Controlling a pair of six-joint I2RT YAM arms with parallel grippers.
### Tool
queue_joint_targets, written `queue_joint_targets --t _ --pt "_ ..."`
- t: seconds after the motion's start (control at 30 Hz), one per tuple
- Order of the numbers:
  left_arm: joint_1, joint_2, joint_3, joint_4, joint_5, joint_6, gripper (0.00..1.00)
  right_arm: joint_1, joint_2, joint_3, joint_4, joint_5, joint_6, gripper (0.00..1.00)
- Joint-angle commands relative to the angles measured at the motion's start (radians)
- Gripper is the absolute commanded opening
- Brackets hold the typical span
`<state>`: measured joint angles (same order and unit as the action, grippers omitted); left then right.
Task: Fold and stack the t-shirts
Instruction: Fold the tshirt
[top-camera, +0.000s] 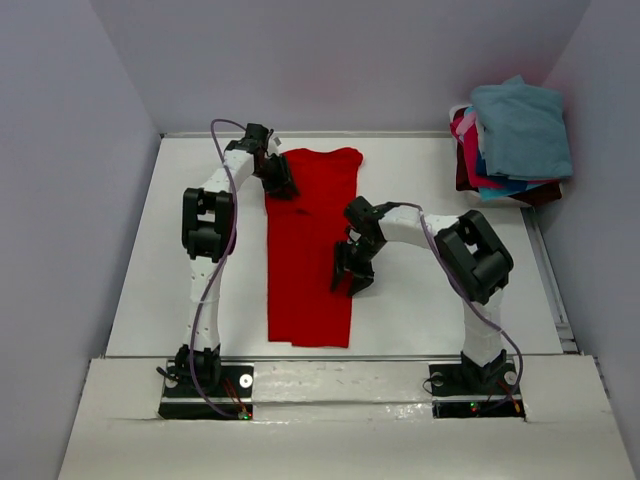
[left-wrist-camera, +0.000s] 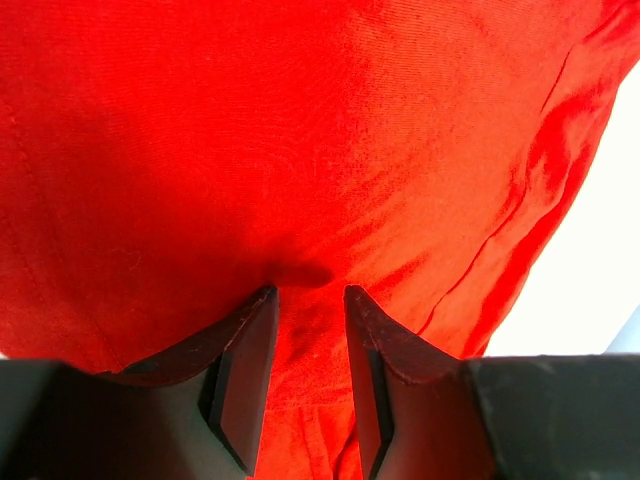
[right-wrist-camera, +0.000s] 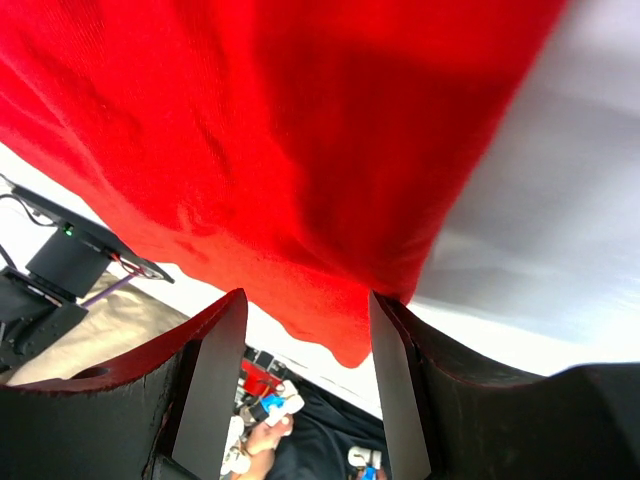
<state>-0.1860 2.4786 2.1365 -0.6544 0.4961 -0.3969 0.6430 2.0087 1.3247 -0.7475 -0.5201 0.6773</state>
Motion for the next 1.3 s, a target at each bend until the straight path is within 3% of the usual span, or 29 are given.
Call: queue_joint_targets --t 0.0,0.4,0.63,1.0,1.27 --pt "-0.018 0.082 -0.01 -0.047 -0.031 0.03 0.47 -0.022 -0.036 -0.025 0.017 0.069 -0.012 0.58" --pt "-0.018 0.088 0.014 -0.034 -0.002 0.061 0.59 -0.031 -0.041 -0.058 0.019 0.112 -0.009 0.59" --pt "-0.018 0.072 0.031 -0.014 0.015 0.066 0.75 -0.031 -0.051 -0.064 0.02 0.13 -0.007 0.59" --pt "-0.018 0.048 0.034 0.012 0.05 0.079 0.8 -0.049 -0.08 -0.096 0.025 0.149 -0.001 0.61" --pt "-0.018 -0.061 -0.018 0.088 0.022 0.063 0.84 -0.049 -0.099 -0.045 0.013 0.13 -0.039 0.61"
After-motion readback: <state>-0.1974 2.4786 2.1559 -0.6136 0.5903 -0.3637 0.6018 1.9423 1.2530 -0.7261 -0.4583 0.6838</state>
